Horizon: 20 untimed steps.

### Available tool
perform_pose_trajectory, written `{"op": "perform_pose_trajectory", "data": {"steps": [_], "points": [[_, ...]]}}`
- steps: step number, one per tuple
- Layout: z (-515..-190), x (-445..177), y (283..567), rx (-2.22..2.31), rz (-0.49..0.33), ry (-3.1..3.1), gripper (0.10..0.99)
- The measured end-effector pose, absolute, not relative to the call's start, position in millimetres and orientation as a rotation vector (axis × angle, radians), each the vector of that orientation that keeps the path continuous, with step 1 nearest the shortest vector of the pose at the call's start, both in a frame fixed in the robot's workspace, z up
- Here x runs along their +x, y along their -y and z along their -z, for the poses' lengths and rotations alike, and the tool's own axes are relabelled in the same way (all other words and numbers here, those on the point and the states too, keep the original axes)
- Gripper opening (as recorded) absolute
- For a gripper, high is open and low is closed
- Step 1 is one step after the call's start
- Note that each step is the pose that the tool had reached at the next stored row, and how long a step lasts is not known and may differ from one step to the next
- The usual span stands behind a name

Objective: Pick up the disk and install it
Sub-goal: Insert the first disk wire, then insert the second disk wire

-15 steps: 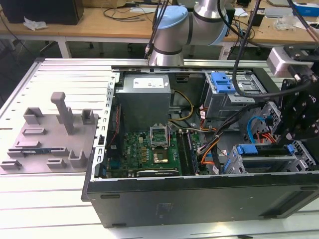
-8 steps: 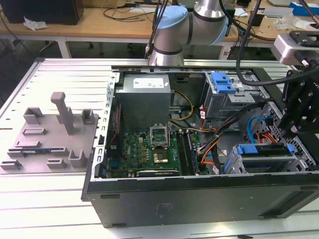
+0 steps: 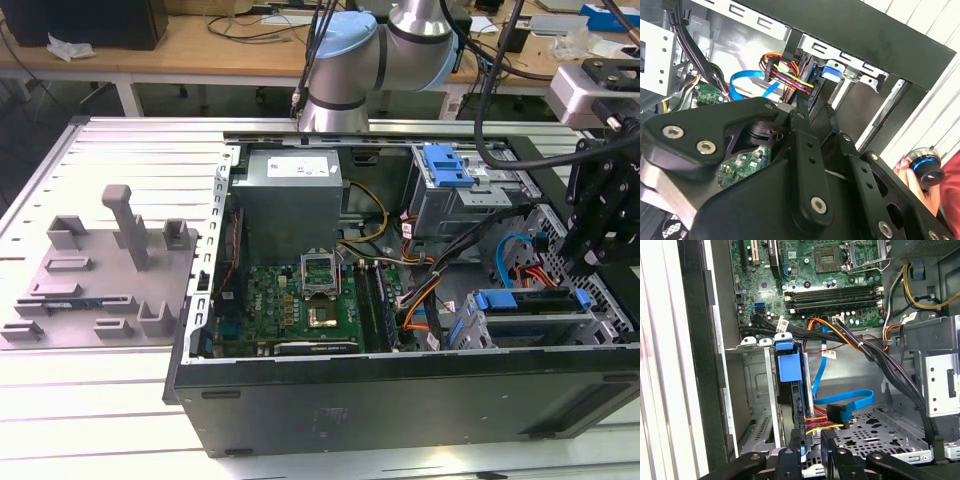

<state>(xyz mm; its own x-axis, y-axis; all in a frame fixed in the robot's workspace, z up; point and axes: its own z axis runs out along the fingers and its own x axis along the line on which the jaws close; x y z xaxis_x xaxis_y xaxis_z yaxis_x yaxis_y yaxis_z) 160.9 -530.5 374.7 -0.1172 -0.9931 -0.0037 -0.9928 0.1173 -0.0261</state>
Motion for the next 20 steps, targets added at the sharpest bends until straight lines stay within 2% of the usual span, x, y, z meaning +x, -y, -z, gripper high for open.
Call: {"op": "perform_pose_trajectory", "data": {"steps": [10,13,20], "points": [[-376.5,160.9,525.0,-2.079,0.04,-2.338,0.302],[-384.8,160.9,498.6,-2.105,0.112,-2.366,0.302],[-386.9,156.3,479.7,-2.183,0.226,-2.379,0.302]]}}
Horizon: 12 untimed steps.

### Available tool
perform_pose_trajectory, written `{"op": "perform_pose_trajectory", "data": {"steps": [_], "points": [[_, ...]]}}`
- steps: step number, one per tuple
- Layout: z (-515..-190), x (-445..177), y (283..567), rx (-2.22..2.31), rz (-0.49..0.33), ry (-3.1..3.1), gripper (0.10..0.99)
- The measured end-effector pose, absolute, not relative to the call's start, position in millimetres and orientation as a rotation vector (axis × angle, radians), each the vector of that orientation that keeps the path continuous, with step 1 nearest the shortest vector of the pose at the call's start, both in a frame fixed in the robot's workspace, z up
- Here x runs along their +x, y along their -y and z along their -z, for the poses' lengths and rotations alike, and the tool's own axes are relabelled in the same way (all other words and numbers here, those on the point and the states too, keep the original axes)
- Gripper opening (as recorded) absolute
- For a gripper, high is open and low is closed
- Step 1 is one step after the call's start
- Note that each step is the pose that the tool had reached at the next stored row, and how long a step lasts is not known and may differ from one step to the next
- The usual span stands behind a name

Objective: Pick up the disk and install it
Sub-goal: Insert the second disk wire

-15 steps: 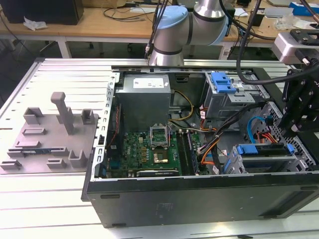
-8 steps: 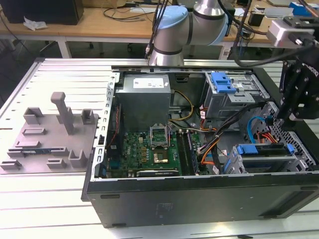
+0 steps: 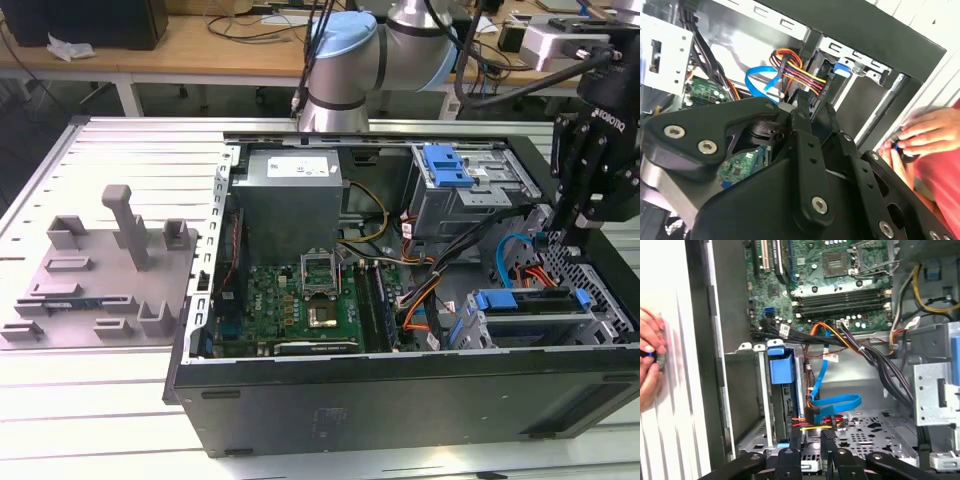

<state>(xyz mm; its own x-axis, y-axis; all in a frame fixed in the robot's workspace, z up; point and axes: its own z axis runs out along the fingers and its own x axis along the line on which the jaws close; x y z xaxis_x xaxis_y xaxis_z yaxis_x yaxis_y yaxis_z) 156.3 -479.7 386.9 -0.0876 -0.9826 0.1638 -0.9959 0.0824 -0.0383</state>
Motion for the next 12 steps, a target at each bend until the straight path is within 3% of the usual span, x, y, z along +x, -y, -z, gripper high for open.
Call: {"op": "perform_pose_trajectory", "data": {"steps": [12], "points": [[-385.4,142.2,461.3,2.059,-0.315,2.112,0.302]]}}
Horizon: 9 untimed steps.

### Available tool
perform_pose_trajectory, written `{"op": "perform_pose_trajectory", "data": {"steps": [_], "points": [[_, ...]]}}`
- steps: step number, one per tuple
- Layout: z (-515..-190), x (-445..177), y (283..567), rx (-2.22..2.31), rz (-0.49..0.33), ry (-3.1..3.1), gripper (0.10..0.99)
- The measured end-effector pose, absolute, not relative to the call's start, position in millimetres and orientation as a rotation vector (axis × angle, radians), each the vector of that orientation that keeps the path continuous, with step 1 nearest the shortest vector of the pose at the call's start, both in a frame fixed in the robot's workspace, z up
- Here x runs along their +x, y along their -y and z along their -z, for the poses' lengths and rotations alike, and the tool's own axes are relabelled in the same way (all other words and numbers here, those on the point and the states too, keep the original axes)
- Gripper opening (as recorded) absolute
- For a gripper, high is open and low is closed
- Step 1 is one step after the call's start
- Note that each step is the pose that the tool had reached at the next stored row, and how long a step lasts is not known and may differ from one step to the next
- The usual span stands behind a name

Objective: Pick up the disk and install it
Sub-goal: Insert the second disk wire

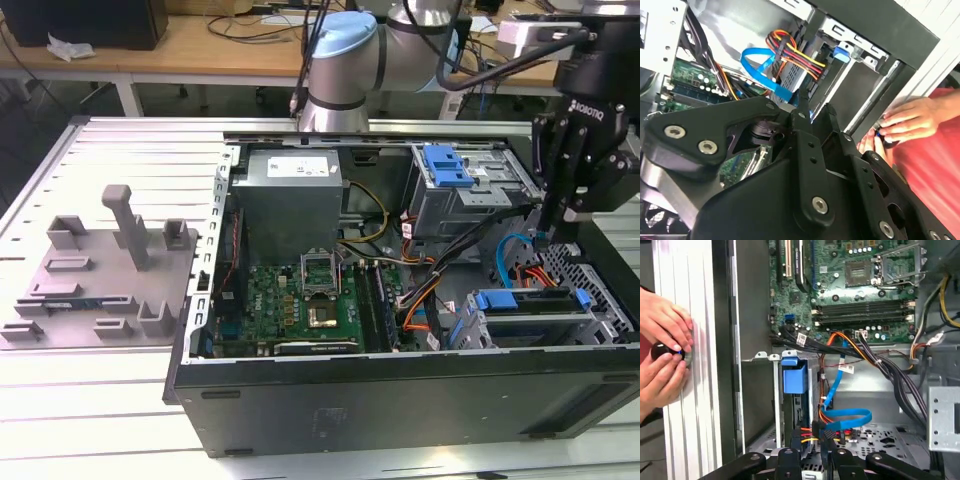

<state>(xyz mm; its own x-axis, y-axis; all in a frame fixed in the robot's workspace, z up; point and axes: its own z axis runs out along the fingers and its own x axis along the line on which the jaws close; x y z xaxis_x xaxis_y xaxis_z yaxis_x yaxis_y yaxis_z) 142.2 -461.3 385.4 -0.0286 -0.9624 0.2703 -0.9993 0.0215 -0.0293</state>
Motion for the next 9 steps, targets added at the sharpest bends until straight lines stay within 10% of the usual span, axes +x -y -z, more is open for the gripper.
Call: {"op": "perform_pose_trajectory", "data": {"steps": [9], "points": [[-379.4,139.5,456.0,2.079,-0.329,2.082,0.302]]}}
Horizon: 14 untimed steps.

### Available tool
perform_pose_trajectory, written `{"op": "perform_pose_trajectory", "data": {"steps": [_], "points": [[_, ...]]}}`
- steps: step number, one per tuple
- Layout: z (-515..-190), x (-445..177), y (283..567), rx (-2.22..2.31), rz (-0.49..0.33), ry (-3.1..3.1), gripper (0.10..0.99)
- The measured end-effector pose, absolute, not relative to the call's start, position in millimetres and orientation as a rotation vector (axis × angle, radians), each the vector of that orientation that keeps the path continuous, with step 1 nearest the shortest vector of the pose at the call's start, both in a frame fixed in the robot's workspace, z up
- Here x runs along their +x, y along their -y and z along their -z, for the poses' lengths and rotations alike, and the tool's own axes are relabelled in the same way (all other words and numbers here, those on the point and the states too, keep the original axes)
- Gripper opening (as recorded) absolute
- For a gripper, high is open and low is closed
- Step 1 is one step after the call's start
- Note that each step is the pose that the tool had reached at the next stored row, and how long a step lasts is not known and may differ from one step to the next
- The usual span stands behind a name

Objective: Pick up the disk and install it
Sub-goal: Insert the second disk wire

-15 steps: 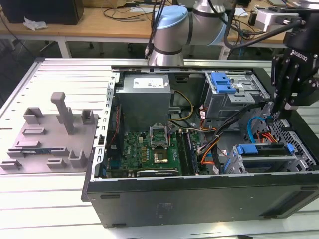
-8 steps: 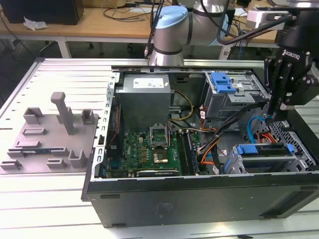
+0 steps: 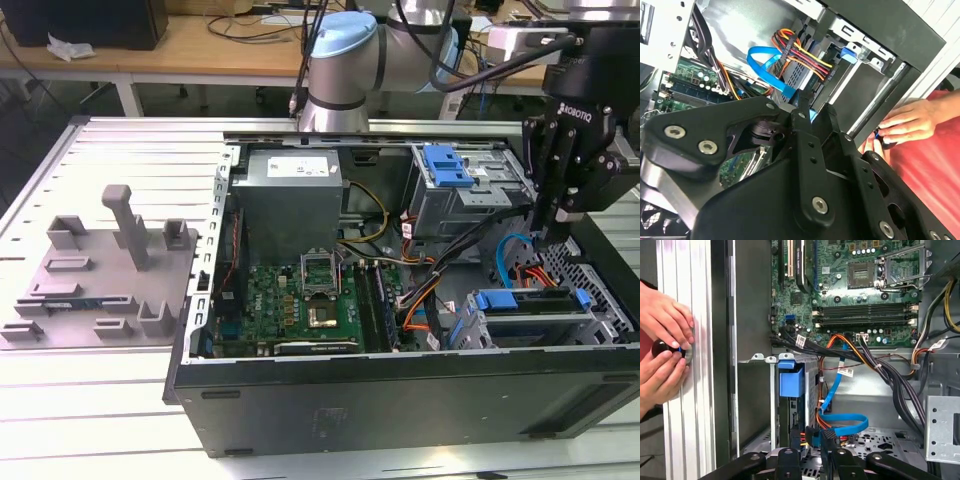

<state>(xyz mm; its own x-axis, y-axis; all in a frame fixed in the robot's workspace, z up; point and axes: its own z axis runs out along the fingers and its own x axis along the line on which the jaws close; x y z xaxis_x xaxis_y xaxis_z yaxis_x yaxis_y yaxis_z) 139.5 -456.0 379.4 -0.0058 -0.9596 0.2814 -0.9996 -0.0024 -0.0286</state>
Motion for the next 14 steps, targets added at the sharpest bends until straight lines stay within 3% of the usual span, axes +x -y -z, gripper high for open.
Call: {"op": "perform_pose_trajectory", "data": {"steps": [14], "points": [[-373.7,138.7,434.3,2.056,-0.389,2.035,0.302]]}}
